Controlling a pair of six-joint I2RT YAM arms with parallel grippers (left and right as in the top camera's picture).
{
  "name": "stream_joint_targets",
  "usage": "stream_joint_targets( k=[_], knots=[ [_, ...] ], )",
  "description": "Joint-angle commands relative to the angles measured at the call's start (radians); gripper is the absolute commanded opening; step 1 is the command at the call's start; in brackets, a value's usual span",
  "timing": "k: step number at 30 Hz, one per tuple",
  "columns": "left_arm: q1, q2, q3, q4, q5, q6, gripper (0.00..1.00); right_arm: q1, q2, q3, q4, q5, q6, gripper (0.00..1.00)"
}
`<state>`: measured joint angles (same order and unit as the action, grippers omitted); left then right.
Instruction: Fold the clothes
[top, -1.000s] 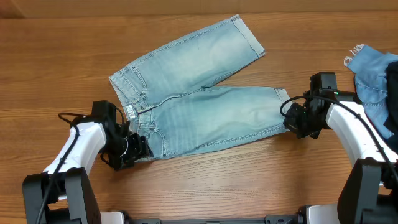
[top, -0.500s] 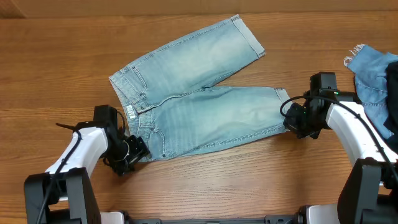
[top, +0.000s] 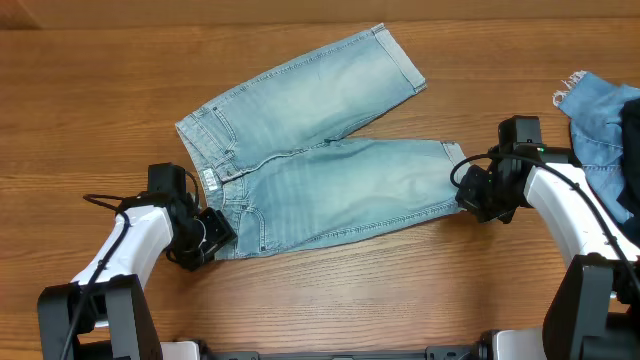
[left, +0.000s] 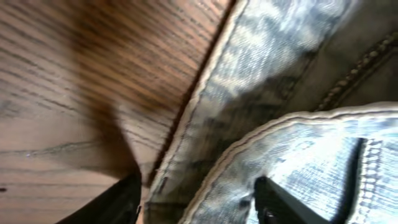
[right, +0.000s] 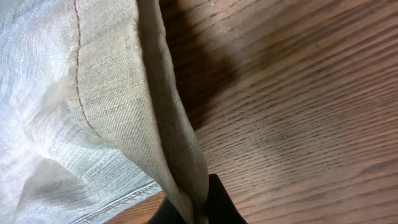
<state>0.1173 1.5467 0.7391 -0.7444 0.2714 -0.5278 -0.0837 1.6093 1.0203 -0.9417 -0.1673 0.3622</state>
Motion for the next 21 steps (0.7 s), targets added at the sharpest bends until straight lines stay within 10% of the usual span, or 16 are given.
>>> stream_joint_targets(
  k=[1,21],
  knots=[
    [-0.007,0.005,-0.008,-0.004,0.086,-0.059,0.57,-0.009,-0.016,0.024,0.006,0.029,0.002,0.04],
    [-0.005,0.005,-0.044,-0.020,0.002,-0.213,0.63,-0.009,-0.016,0.024,0.005,0.028,0.002,0.04]
  ],
)
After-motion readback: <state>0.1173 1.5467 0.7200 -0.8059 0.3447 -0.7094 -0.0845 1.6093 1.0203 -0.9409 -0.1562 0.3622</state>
